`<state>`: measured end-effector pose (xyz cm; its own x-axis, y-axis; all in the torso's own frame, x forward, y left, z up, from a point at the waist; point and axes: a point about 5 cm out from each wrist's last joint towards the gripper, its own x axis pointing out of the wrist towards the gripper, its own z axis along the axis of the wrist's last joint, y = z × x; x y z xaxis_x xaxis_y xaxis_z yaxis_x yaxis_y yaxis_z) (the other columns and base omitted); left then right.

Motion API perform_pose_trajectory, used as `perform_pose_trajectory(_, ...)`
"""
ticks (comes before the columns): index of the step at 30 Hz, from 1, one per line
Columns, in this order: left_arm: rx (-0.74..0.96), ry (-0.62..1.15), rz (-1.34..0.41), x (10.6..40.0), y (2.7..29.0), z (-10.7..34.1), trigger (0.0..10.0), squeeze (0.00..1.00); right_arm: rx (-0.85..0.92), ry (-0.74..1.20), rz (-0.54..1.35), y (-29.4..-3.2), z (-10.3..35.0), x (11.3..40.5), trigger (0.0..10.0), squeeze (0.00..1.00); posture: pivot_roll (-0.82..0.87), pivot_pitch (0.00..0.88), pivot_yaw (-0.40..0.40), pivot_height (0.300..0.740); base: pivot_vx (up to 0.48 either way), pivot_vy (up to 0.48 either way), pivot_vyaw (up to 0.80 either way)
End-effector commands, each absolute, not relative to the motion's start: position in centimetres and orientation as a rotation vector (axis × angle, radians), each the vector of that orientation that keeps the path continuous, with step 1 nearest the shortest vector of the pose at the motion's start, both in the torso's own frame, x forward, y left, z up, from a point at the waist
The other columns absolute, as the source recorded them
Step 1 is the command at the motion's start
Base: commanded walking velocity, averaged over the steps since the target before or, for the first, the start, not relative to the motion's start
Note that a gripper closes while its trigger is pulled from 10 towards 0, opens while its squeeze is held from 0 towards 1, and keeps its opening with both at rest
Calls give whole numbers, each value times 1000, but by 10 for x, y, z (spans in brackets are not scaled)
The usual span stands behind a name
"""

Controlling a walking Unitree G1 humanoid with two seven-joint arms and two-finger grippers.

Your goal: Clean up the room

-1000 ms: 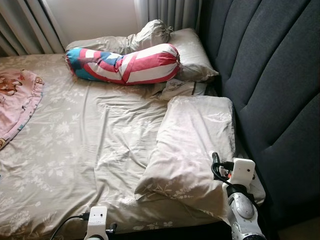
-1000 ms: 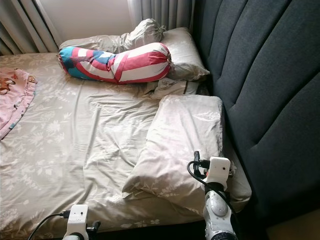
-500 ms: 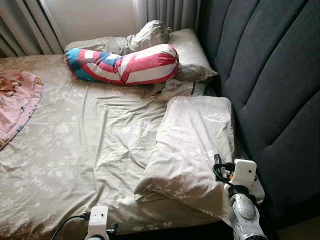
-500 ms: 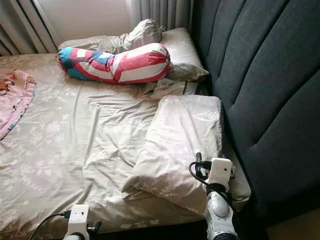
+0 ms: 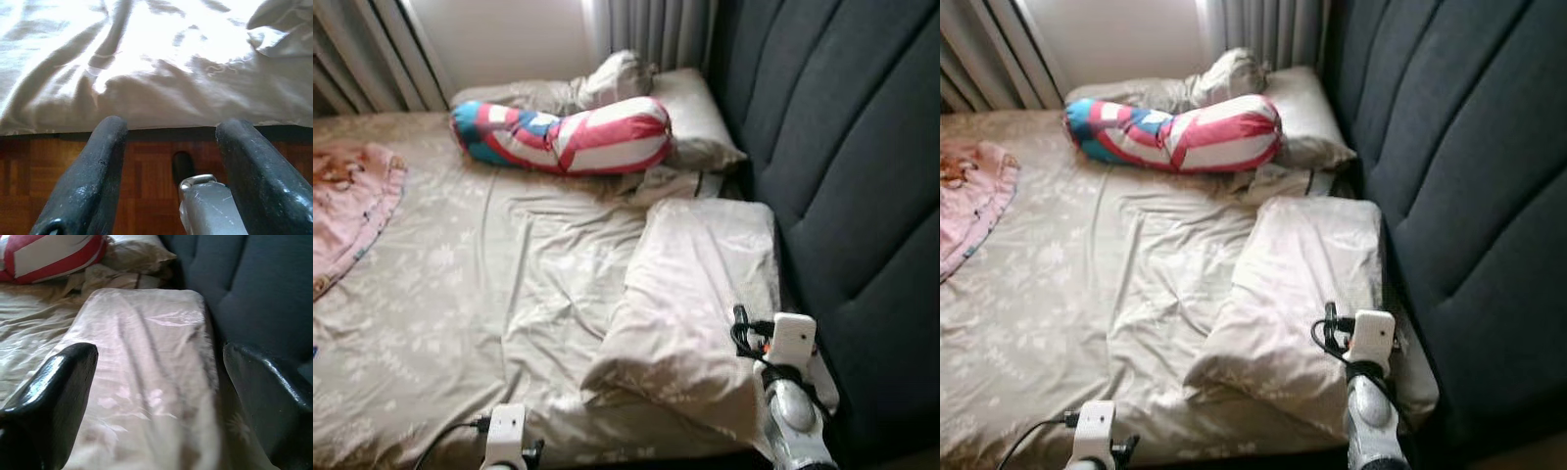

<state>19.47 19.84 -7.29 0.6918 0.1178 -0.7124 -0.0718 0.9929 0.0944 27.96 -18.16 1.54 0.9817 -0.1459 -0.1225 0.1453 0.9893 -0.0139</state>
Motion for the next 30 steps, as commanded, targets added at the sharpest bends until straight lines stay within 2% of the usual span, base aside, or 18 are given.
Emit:
perform_pose_trajectory(1,63,832,109,190,200,-76,10000,0,-5,144,-143,-181,13,280,10000,0,-48,54,-2,740,274,0,0)
perform_pose_trajectory(5,61,833,111,190,201,-76,10000,0,-4,145,-140,-179,13,280,10000,0,-47,56,-2,740,270,0,0)
perform_pose_trajectory(27,70,840,105,189,202,-76,10000,0,-7,172,-138,-180,10,280,10000,0,-46,58,-3,740,0,0,0)
perform_pose_trajectory(30,76,843,99,188,202,-77,10000,0,-7,178,-138,-180,10,279,10000,0,-46,58,-2,740,0,-270,0)
